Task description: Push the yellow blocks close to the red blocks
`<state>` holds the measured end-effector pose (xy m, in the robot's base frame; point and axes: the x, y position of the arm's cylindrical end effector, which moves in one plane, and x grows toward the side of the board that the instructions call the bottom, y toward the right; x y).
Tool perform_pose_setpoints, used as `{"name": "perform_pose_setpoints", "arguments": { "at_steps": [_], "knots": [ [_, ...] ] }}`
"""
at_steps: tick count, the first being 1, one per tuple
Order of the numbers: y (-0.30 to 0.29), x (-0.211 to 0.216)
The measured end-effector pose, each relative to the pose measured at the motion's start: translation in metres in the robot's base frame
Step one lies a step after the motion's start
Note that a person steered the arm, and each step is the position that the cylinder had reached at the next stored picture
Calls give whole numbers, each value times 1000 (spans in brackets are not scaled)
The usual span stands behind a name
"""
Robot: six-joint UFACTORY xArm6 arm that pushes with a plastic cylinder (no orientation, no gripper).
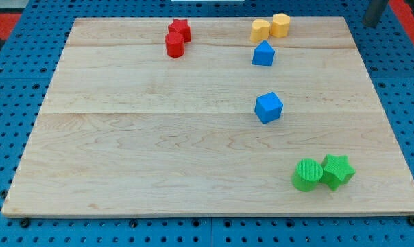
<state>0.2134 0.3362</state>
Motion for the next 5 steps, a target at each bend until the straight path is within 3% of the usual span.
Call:
{"name": "perform_pose_setpoints", "arguments": {
  "at_steps": [2, 5],
  "knots": [
    [-3, 21],
    [-153, -8]
  ]
}}
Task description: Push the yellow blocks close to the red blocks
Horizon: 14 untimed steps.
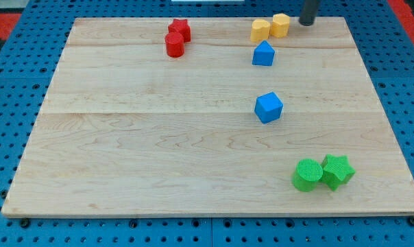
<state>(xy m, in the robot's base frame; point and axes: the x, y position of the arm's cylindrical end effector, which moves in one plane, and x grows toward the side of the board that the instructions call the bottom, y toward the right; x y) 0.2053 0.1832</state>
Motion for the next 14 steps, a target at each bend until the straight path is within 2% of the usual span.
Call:
{"name": "perform_pose_setpoints", "arguments": {
  "at_steps": [2, 3, 4, 5, 6, 7, 8, 9, 10, 12, 14],
  "knots": [
    [-123, 32],
    [-119, 29],
    [-76, 1],
    [-137, -10],
    [-195, 4],
    [-202, 8],
    [-137, 5],
    [-73, 41],
    [-64, 61],
    [-166, 66],
    [-169, 67]
  ]
}}
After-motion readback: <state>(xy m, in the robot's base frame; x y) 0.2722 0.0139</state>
